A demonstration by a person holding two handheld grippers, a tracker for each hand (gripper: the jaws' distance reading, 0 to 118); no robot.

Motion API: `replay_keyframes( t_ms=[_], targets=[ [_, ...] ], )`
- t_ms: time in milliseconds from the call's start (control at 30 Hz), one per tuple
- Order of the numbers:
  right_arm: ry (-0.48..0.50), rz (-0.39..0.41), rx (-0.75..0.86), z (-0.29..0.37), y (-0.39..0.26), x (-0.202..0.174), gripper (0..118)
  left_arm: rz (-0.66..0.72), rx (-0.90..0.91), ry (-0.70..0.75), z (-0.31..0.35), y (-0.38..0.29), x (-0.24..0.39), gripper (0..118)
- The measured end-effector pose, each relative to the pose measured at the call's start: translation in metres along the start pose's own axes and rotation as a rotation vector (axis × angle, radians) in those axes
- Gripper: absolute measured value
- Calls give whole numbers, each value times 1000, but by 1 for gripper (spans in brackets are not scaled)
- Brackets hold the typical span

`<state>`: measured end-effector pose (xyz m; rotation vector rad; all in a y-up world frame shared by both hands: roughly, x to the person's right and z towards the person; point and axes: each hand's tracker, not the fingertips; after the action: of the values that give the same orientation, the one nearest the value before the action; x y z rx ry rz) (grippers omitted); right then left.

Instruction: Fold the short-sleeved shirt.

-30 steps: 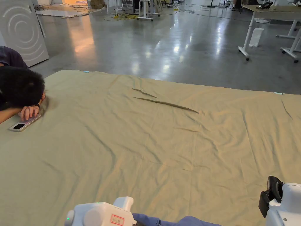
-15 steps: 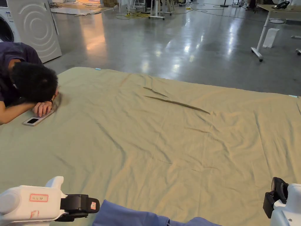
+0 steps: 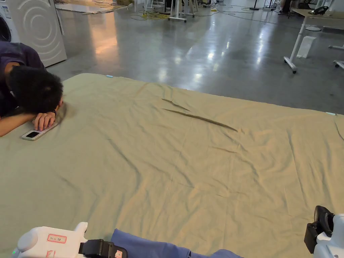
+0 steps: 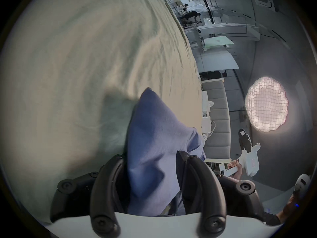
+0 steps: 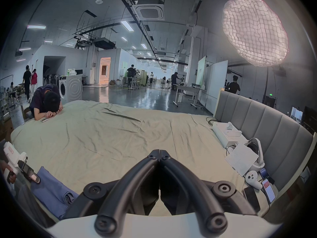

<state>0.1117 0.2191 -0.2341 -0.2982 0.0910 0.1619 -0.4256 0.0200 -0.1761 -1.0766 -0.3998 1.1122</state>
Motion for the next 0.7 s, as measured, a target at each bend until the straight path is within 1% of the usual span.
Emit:
replay_keyframes(
  t_ms=[33,67,133,167,200,233,300,333,400,500,567,700],
  targets=[
    [0,3,-1,0,-1,0,0,3,0,6,-2,1,2,48],
    [0,4,-2,0,-1,-1,0,-3,-2,13,-4,1,5,43],
    [3,6,-8,-1,-3,-2,0,-76,-19,65,-7,-3,14,41],
    [3,5,-10,-1,-3,-3,0,-90,-24,99,-9,-3,17,36],
    [7,4,-12,-1,-4,-4,0,-98,-24,114,-12,-2,19,19],
    [8,3,-14,-1,-4,-5,0,-90,-17,110,-13,-4,17,15],
    [12,6,-18,-1,-5,-7,0,-82,-10,109,-14,-6,20,12],
    [14,8,-18,-1,-5,-8,0,-99,9,143,-13,-7,24,12],
    [17,13,-18,-1,-5,-8,0,-101,16,128,-7,-11,28,11],
    [20,19,-16,-1,-4,-9,0,-102,34,107,9,-13,42,10],
    [21,20,-13,-2,-3,-9,0,-137,50,115,19,-15,55,10],
    [26,16,-8,-4,-3,-9,0,-158,83,146,49,-13,74,10]
  ],
)
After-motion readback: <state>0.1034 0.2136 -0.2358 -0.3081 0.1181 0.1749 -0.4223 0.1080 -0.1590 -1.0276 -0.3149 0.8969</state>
